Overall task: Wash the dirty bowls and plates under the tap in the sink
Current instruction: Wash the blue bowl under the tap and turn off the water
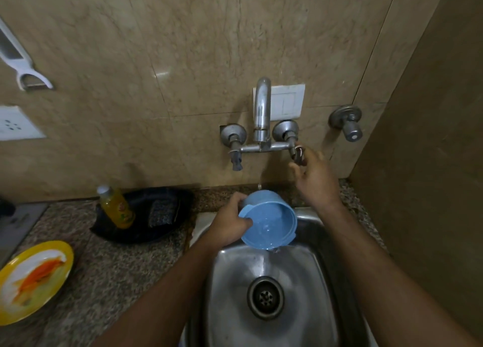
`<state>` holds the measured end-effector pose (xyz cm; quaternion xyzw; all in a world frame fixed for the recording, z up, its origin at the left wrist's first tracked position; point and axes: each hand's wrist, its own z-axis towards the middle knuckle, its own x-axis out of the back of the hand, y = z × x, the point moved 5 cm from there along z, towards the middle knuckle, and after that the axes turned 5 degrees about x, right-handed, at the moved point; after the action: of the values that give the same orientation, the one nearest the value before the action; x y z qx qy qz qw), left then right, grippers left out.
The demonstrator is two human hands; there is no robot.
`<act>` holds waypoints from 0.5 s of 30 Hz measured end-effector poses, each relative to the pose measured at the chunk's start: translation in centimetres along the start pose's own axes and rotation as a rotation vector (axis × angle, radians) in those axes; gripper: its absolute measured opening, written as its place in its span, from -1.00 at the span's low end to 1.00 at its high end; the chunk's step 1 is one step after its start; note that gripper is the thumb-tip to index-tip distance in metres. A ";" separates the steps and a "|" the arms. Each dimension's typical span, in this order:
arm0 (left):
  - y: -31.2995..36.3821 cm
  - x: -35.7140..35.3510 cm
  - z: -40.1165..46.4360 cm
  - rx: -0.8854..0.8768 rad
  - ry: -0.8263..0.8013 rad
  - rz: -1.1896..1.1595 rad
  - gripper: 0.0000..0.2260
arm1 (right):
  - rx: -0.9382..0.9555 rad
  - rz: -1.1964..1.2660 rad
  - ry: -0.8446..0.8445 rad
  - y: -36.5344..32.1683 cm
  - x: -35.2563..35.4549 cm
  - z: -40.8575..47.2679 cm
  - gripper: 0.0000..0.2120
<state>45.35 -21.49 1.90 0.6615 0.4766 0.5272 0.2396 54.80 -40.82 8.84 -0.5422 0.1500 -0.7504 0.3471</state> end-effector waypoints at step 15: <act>1.5 3.3 -8.9 -0.451 0.096 0.258 -0.35 | 0.088 0.116 -0.360 -4.4 -1.5 -12.8 -0.27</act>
<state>37.65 -20.90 7.64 0.6208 0.2696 0.6771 0.2887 41.70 -38.58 5.72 -0.6424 0.0835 -0.6259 0.4343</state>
